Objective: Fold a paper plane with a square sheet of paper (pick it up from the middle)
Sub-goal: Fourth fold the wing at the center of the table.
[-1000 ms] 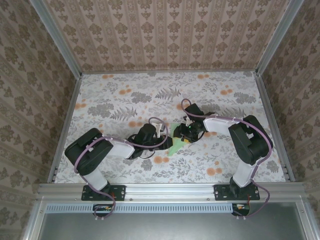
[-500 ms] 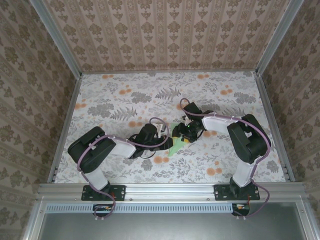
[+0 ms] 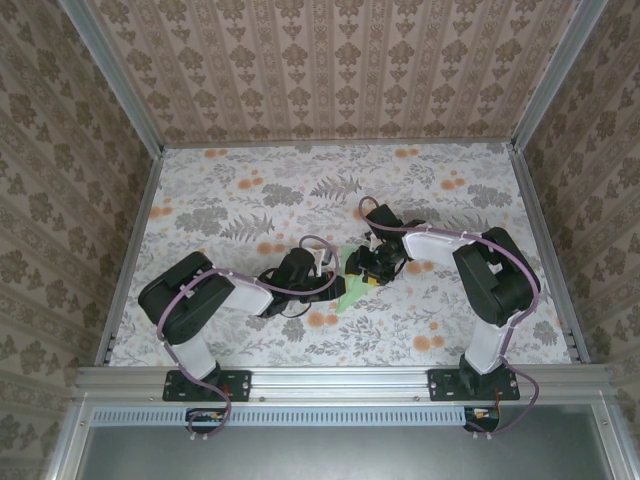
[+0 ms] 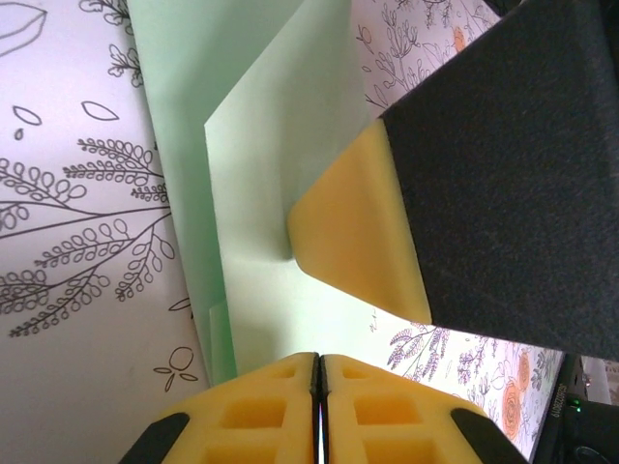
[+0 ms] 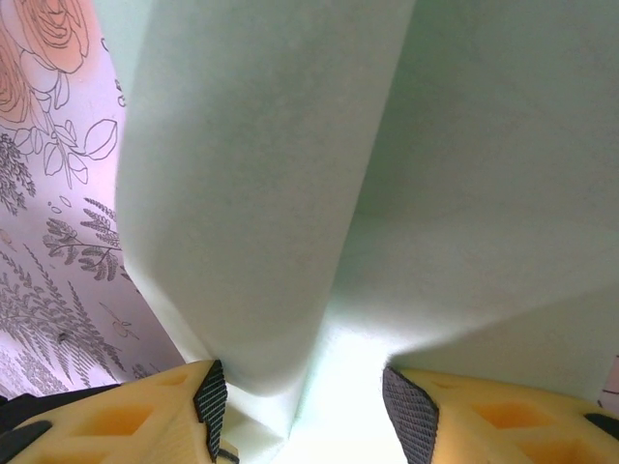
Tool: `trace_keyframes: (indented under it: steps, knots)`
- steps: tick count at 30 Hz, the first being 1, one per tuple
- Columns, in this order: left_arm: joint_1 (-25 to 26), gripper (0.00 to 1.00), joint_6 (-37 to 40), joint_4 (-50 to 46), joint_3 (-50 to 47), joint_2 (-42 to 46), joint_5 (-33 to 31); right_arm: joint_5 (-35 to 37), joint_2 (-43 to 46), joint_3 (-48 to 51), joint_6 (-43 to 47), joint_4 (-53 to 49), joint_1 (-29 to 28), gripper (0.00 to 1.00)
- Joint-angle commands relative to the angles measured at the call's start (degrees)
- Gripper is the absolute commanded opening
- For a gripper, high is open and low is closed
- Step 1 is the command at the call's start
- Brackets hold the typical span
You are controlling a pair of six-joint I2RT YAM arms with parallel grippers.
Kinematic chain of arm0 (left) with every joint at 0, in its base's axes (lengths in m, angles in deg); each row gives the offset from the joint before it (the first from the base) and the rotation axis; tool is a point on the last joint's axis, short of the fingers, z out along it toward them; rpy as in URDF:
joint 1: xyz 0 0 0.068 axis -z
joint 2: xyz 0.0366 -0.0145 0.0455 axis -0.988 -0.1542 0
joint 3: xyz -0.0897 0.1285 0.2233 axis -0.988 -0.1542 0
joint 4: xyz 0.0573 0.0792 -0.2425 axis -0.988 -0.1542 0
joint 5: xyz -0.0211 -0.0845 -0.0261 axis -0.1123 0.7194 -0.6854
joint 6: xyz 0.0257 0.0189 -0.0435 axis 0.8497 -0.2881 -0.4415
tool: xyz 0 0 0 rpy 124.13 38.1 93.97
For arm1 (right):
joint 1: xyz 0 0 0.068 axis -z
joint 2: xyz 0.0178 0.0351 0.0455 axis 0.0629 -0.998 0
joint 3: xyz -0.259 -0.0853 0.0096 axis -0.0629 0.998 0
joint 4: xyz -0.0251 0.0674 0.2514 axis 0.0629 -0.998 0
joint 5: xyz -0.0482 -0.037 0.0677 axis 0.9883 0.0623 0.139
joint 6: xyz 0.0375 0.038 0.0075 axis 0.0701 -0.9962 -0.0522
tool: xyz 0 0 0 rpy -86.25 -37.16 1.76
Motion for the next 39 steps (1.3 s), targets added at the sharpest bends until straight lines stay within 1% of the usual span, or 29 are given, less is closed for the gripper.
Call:
trace_keyframes:
  steps: [1, 33, 39]
  knots:
    - [-0.4, 0.11, -0.9, -0.4, 1.0, -1.0, -0.4, 11.8, -9.6, 4.8, 1.1, -5.0, -0.6, 0.56]
    - [-0.5, 0.08, -1.5, -4.1, 1.5, -2.3, -2.2, 13.3, -13.4, 3.7, 0.4, -6.5, -1.2, 0.56]
    - [-0.5, 0.06, -1.9, -6.2, 1.4, -2.3, -2.4, 11.7, -11.3, 3.0, 0.3, -6.9, -1.3, 0.56]
